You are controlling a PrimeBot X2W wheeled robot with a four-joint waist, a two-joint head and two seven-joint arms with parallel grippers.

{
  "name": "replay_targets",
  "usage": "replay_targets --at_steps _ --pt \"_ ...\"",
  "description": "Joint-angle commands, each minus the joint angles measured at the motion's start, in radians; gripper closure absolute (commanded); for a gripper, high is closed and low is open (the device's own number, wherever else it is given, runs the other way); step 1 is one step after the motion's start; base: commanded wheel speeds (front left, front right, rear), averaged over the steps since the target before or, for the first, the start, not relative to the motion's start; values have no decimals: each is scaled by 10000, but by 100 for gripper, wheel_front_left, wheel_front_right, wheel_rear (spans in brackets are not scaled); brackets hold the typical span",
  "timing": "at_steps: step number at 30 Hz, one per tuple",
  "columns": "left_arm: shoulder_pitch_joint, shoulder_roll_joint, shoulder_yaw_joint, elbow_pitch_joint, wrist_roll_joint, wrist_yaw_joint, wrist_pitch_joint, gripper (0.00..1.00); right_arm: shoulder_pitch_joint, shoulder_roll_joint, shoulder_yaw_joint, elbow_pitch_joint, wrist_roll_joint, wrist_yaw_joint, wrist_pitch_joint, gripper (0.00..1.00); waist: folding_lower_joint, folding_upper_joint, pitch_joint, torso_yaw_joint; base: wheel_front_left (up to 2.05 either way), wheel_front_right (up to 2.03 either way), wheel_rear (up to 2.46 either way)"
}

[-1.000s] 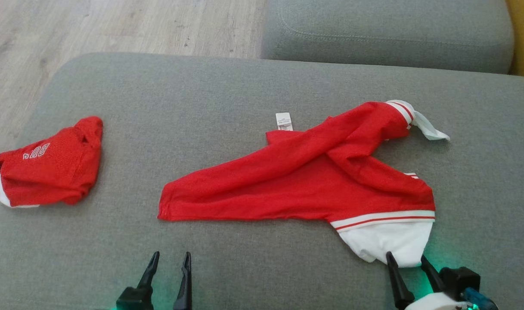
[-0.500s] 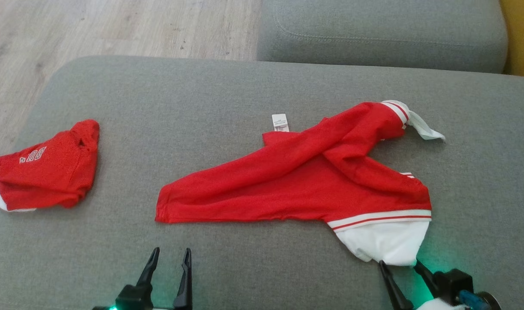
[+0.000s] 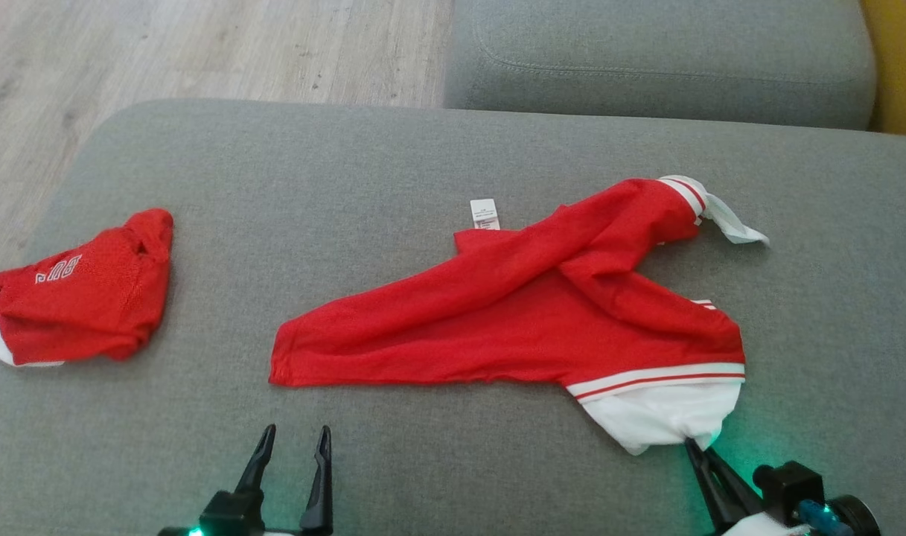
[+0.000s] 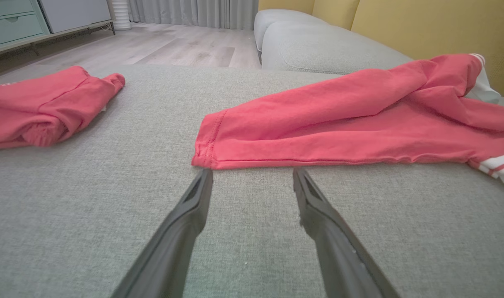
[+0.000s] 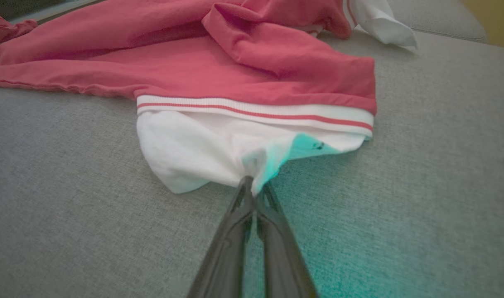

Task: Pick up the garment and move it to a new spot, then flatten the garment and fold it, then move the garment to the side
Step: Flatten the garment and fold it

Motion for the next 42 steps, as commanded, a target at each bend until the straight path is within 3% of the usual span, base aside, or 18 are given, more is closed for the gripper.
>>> replay_targets --at_steps 1,22,36,37,38,39,42 --pt "-141 -18 267 -275 82 32 -53 0 -12 -77 75 -227 -85 33 -111 100 0 0 6 -12 0 0 0" --pt "-812 -18 912 36 -249 159 -53 0 468 -350 -648 -1217 1031 33 -111 100 0 0 409 -1049 0 0 0" --pt "-1628 -18 1512 1995 -1210 -4 -53 0 -34 -160 -608 -1931 1184 33 -111 100 0 0 855 -1481 0 0 0" --pt "-1668 -18 1470 2141 -1244 -28 -53 16 -44 -156 -617 -1971 1200 33 -111 100 0 0 854 -1486 0 0 0" --pt "-1700 -18 1407 2254 -1266 -85 -53 79 -53 -151 -617 -2017 1216 33 -111 100 0 0 846 -1489 0 0 0" --pt "-1720 -18 1332 2340 -1319 -164 -53 100 -61 -140 -625 -2056 1245 33 -111 100 0 0 836 -1490 0 0 0" --pt "-1759 -18 1174 2372 -1402 -351 -53 100 -72 -106 -641 -2174 1302 33 -111 100 0 0 745 -1462 0 0 0"
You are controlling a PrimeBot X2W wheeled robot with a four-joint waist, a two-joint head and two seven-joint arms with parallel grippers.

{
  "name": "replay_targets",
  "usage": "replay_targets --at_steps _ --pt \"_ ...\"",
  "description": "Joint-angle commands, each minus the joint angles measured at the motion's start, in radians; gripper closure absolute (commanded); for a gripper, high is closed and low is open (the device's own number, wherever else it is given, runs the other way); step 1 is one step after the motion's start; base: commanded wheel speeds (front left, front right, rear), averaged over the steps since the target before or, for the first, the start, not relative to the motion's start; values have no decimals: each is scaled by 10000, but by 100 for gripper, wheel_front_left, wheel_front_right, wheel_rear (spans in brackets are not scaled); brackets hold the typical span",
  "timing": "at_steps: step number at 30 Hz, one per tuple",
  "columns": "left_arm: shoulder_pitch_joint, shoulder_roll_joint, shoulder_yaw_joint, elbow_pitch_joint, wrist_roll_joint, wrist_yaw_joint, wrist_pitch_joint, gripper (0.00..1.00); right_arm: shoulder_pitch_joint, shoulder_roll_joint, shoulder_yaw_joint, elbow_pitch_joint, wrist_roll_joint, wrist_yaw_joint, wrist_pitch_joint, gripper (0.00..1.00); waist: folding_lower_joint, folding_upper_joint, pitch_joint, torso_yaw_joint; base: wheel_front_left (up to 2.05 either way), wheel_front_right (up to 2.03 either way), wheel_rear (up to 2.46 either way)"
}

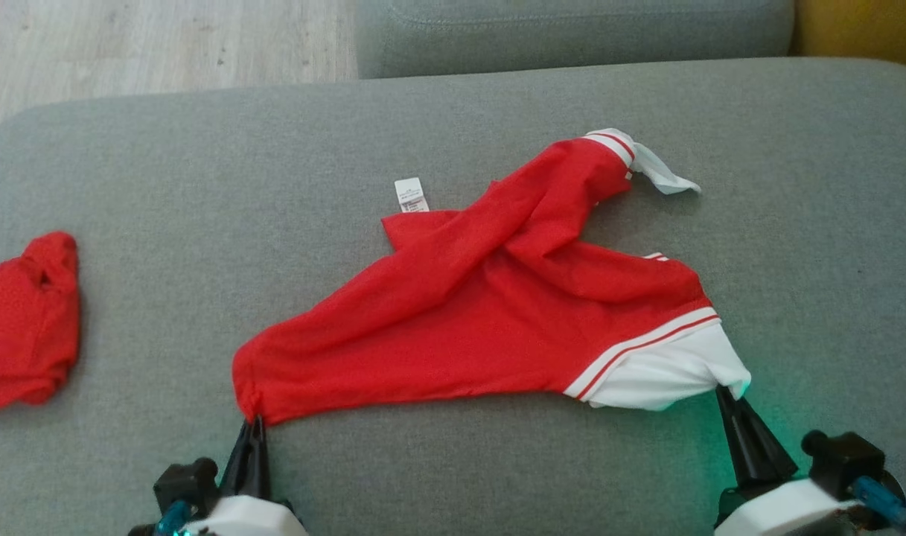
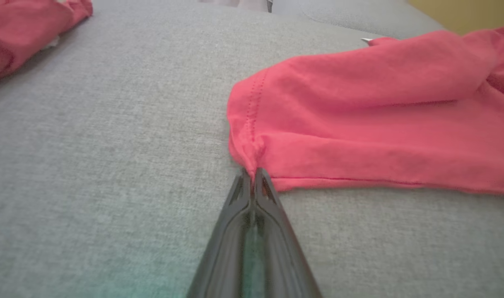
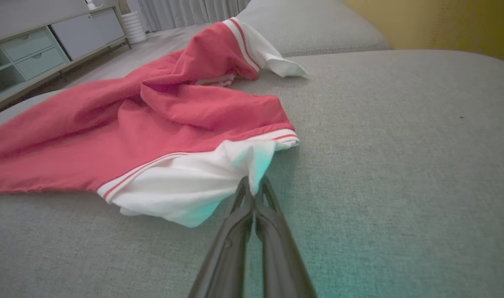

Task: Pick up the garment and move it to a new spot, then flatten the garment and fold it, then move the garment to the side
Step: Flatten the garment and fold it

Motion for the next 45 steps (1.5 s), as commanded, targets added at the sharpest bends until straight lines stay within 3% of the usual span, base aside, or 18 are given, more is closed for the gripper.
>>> replay_targets --at_steps 1,12,18,23,27,31,34,39,45 --pt "-252 45 238 -237 -26 -44 -51 100 -300 -90 119 -372 102 33 -113 100 -1 0 -72 35 0 0 0" --pt "-776 190 1145 -3310 744 -529 -51 100 -1515 167 7 -2410 1191 33 -113 100 -1 0 -950 173 0 0 0" --pt "-2283 1092 1168 -4978 1255 -769 -51 100 -3306 -337 247 -3589 1772 33 -113 100 -1 0 -1334 286 0 0 0" --pt "-3484 1863 925 -5564 1215 -826 79 100 -4546 -681 229 -4124 2312 33 -34 100 -1 0 -1433 353 0 0 0" --pt "-4654 2487 592 -5862 955 -846 894 100 -5738 -950 124 -4534 2631 33 539 100 -1 0 -1278 445 0 0 0" --pt "-5832 2829 393 -5551 561 -852 1753 100 -7255 -1047 23 -4148 2664 33 1313 100 -1 0 -424 513 0 0 0" --pt "-6755 2861 366 -5016 564 -816 1818 100 -8514 -982 -48 -3285 2464 33 1458 100 -1 0 412 574 0 0 0" --pt "-8836 2747 330 -3681 1084 -345 1025 100 -11404 -834 -50 -1225 1638 33 928 100 -1 0 1616 674 0 0 0" --pt "-10800 2477 490 -2349 1287 30 42 100 -13911 -572 -380 845 1044 33 90 100 -1 0 2087 794 0 0 0"
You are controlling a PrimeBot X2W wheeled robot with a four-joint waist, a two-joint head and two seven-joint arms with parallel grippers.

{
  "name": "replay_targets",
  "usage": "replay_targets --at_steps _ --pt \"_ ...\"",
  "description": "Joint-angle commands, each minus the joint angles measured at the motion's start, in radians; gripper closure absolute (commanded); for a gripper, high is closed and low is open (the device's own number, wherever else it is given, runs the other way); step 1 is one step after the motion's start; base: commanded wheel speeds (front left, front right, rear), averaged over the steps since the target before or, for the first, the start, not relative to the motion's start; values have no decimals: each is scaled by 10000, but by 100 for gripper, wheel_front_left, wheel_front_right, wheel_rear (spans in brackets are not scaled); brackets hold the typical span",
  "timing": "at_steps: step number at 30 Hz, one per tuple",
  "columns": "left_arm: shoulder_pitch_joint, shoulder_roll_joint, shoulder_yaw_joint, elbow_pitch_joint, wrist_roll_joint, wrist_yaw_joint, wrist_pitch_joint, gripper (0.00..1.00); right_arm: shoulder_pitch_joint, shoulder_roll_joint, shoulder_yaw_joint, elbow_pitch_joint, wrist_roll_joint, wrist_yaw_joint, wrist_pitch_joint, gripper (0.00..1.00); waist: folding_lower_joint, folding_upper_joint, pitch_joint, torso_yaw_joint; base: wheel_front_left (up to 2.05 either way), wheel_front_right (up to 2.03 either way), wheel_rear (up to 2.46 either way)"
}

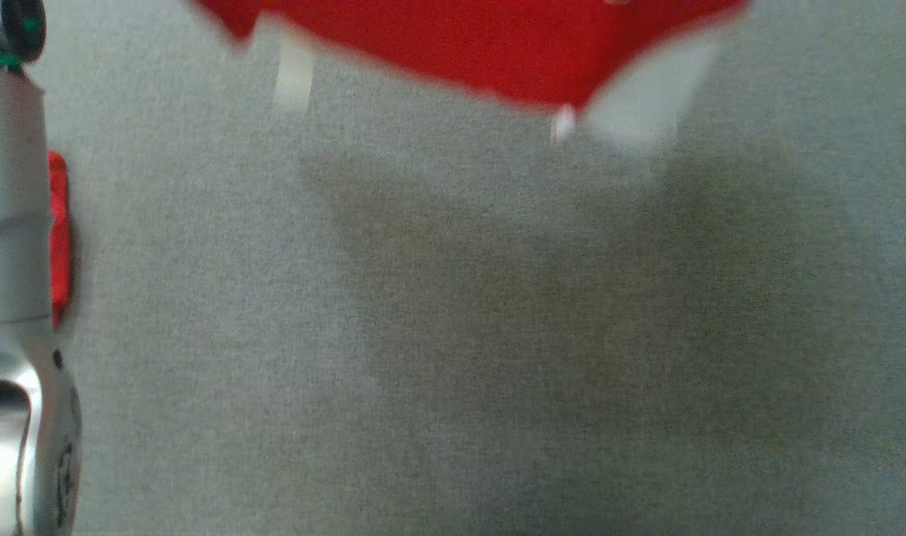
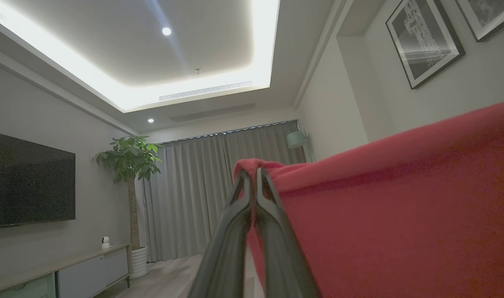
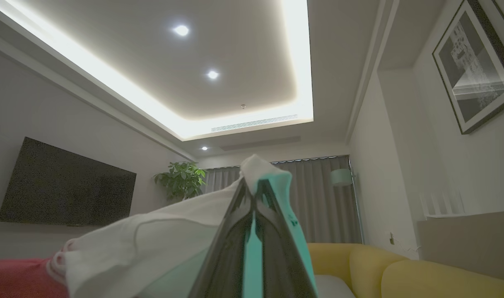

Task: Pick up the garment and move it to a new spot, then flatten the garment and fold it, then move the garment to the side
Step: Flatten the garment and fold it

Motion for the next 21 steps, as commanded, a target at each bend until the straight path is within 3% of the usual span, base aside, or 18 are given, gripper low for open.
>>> replay_targets --at_steps 1,4,8,16,21 --pt "-290 378 410 -127 -16 98 -65 100 -175 190 -115 -6 28 33 -109 100 -5 1 184 99 0 0 0" --pt "72 271 634 -141 -120 53 -105 100 69 126 -239 315 284 33 -210 100 -5 1 122 48 0 0 0" --pt "1865 -62 1113 -516 -350 -20 -110 100 1699 -118 7 76 884 33 -240 100 -5 1 -121 -65 0 0 0" --pt "7043 -1487 2213 -55 -1100 -455 -113 100 7882 69 -107 -1100 2599 33 -246 100 -5 1 -876 -500 0 0 0" --pt "8988 -1904 2331 571 -1210 -660 -113 100 10915 341 494 -1405 3257 33 -205 100 -5 1 -1224 -732 0 0 0"
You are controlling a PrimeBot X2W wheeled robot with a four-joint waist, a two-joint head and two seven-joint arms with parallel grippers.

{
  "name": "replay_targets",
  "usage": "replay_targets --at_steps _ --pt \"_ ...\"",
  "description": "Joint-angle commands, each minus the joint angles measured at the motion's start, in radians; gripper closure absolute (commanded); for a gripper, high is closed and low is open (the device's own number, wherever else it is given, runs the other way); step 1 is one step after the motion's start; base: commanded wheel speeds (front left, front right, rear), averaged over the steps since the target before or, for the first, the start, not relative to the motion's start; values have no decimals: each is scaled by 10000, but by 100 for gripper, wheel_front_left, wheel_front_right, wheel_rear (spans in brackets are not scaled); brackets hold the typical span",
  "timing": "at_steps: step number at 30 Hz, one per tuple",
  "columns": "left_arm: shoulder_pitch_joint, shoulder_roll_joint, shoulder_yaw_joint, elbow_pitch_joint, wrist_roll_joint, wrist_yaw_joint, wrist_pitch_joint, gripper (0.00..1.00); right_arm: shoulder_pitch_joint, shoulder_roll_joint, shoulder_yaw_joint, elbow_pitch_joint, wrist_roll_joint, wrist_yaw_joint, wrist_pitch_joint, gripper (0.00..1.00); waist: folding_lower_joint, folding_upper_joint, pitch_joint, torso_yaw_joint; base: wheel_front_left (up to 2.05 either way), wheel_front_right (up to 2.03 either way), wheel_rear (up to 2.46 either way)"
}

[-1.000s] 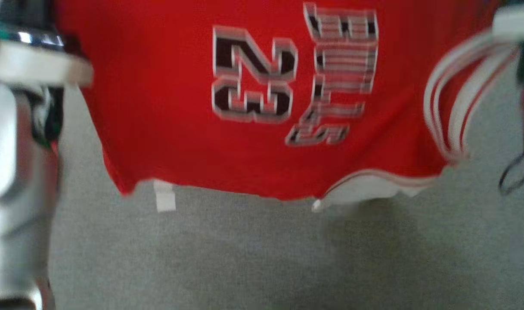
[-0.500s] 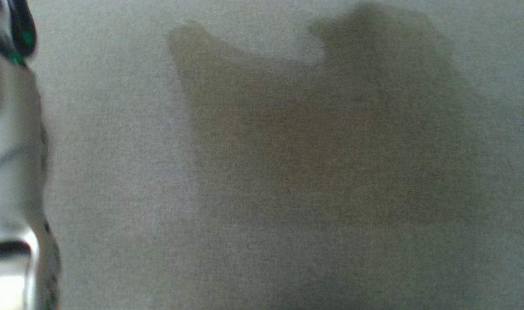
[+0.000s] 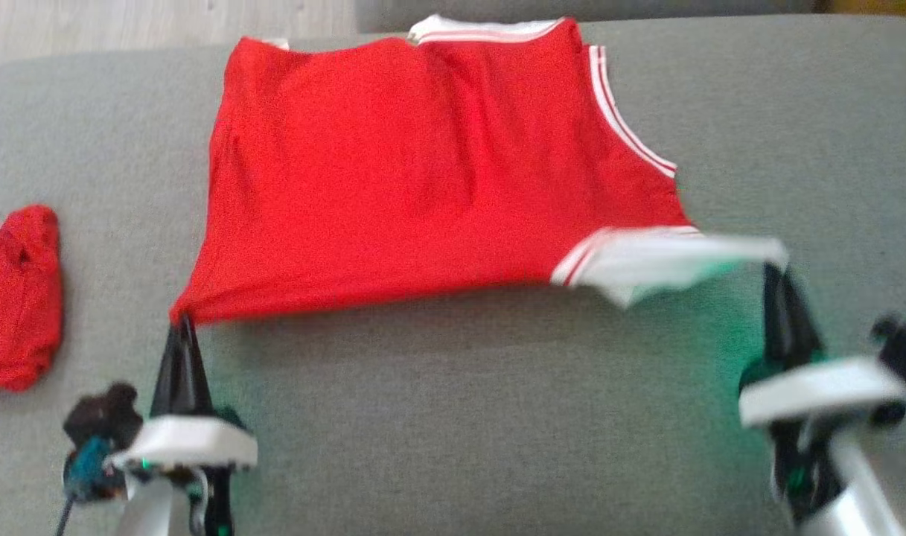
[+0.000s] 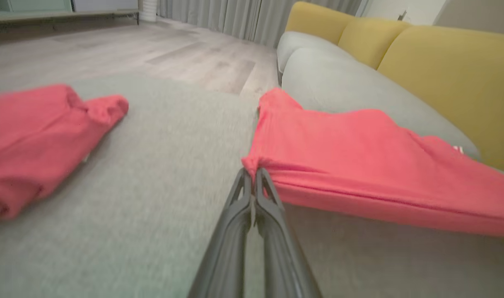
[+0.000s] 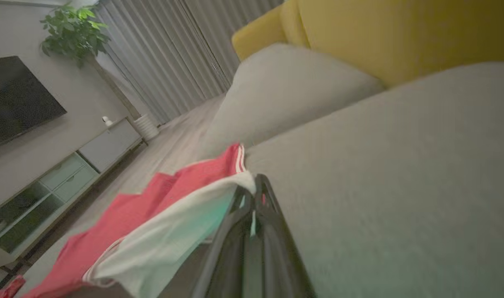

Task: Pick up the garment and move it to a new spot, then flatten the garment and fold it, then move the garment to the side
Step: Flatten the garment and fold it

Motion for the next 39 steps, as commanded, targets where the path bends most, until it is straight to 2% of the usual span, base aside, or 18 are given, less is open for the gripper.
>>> replay_targets --at_steps 1,8,12,17,21,27,33,39 --pt "-18 142 462 -273 -44 -16 -52 100 169 -89 302 -516 215 33 -73 100 3 0 -265 -123 0 0 0" --pt "1297 83 269 -242 -371 -46 -52 100 2240 -63 554 -733 589 33 -88 100 3 0 -1030 -149 0 0 0" --pt "2195 81 65 -520 -682 185 -52 100 3275 -259 671 -976 829 33 -68 100 3 0 -1597 -218 0 0 0" --pt "2956 79 -402 -1026 -516 151 -52 100 3768 -302 664 -1439 1053 33 2 100 3 0 -1823 -213 0 0 0" --pt "2787 79 -701 -1364 -346 115 -53 100 3410 -68 703 -1741 1150 33 117 100 3 0 -1718 -14 0 0 0" --pt "1564 79 -876 -1329 -113 184 -53 100 1992 323 411 -1614 1282 33 604 100 3 0 -1009 312 0 0 0" --pt "25 78 -1190 -137 68 417 -53 100 340 724 20 -717 1076 33 1140 100 3 0 -236 624 0 0 0" --pt "-1412 78 -1616 1172 117 674 -53 100 -1067 996 -480 271 850 33 1008 100 3 0 300 846 0 0 0"
